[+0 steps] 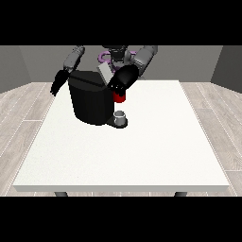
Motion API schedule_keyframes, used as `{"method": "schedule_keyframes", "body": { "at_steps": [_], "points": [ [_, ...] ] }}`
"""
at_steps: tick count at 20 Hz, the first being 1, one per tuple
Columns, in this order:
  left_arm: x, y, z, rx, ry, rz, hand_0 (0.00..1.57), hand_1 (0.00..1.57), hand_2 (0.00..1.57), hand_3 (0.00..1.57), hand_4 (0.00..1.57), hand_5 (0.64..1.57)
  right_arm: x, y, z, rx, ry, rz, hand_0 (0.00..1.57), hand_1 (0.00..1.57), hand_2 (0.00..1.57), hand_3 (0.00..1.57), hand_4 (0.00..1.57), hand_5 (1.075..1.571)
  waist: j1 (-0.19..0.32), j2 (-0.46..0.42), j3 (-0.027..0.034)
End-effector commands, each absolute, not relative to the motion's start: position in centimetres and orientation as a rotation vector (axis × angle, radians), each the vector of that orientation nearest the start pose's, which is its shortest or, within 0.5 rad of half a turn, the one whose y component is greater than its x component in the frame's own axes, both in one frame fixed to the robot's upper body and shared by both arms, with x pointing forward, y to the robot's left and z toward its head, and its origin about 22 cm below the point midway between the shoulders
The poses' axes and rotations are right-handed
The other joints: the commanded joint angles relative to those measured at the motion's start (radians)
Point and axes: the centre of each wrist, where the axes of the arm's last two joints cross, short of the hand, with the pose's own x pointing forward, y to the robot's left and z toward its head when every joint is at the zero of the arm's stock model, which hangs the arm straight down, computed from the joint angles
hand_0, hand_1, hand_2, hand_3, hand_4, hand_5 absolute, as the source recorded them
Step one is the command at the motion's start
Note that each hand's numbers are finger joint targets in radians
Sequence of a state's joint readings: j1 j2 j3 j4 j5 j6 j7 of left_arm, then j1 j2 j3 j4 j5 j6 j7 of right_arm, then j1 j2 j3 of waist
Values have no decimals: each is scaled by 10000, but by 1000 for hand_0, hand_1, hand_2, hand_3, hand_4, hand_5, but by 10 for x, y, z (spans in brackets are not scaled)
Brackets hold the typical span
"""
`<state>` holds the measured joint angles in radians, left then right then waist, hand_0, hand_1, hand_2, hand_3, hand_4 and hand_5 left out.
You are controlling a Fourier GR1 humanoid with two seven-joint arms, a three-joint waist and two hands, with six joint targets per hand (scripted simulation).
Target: Insert the coffee pod into the coffee machine and close the lid
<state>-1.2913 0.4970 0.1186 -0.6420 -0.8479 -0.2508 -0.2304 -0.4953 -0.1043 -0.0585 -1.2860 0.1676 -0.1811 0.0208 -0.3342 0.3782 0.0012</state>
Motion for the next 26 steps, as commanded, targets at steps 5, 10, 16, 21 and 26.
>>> {"method": "schedule_keyframes", "body": {
  "at_steps": [5, 10, 16, 21, 26],
  "points": [
    [459, 261, 302, 9562, -17353, -11979, 925, 925, 982, 695, 0, 1571, 355, -192, 82, -2735, -17795, 1319, 0, 0, 0, 0, 161, 1571, -132, 335, -10],
    [460, 249, 298, 10149, -17170, -12008, 0, 0, 668, 537, 0, 1571, 352, -197, 67, -2911, -17249, 1705, 0, 0, 0, 0, 207, 1571, -22, 2, -7],
    [458, 268, 300, 10193, -17386, -11710, 0, 0, 526, 441, 0, 1571, 355, -212, 74, -3015, -17172, 1336, 0, 0, 0, 0, 0, 1571, 67, 55, -8],
    [461, 273, 283, 9736, -16649, -12168, 0, 0, 332, 226, 0, 1571, 350, -205, 67, -2924, -16919, 1219, 0, 0, 0, 0, 133, 1571, 268, -508, -10],
    [460, 269, 261, 8436, -16603, -12338, 0, 0, 0, 0, 0, 1571, 335, -220, 18, -3073, -16091, 406, 0, 0, 0, 0, 0, 1571, 1354, -1206, -5]
  ]
}}
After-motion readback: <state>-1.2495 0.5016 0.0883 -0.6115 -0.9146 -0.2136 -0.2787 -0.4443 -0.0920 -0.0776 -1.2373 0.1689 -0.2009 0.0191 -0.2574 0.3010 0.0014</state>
